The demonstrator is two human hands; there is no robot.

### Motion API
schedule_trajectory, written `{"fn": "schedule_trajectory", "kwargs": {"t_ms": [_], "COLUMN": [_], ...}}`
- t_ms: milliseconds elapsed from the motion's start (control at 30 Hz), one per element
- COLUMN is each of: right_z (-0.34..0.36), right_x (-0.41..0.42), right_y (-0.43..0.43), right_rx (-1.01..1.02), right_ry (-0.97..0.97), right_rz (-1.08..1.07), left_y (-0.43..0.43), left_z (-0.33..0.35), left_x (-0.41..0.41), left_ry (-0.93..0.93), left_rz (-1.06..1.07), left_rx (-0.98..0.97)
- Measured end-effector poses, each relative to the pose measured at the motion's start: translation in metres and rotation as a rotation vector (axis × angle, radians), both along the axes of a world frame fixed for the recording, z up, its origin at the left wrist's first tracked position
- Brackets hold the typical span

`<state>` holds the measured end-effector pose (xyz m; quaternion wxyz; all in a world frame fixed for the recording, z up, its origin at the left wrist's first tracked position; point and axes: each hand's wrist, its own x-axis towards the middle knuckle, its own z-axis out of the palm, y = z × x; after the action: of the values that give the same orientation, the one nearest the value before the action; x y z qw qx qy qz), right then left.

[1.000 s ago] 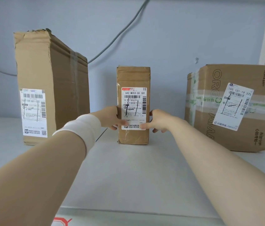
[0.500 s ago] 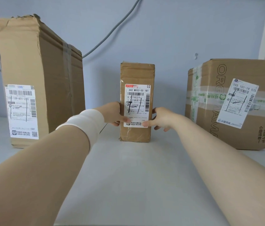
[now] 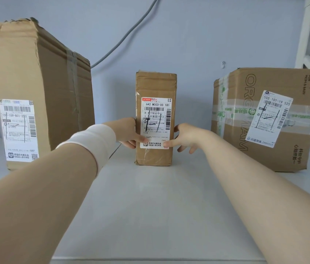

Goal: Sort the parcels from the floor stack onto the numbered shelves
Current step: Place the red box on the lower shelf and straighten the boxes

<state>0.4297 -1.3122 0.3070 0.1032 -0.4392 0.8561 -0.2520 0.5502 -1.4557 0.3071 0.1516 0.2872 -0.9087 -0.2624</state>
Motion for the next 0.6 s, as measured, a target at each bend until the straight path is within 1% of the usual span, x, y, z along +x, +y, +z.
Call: {"fn": "schedule_trajectory", "kwargs": {"t_ms": [167,333,400,500,600], "right_z": [-0.001,-0.006,-0.007,-0.004,0.007], "right_x": [0.005,0.014,0.02,0.035,0.06], "right_y": [0.0,0.007,0.012,0.021,0.026], "right_rx": [-0.02,-0.023,-0.007,0.032,0.036], "right_ry": [0.003,0.079,0.159,0.274,0.369], "right_rz": [-0.022,-0.077,-0.116,-0.166,-0.209], "left_y": [0.015,0.029,0.034,0.039,0.043], "left_z": [0.0,-0.005,-0.006,-0.005,0.005], "left_x": [0.004,0.015,0.023,0.041,0.069], "left_ry": [-0.044,-0.005,-0.033,-0.117,-0.139], "left_rz": [0.013,0.058,0.085,0.114,0.091], "left_rx": [-0.015,-0.052,-0.105,-0.246,-0.356]}}
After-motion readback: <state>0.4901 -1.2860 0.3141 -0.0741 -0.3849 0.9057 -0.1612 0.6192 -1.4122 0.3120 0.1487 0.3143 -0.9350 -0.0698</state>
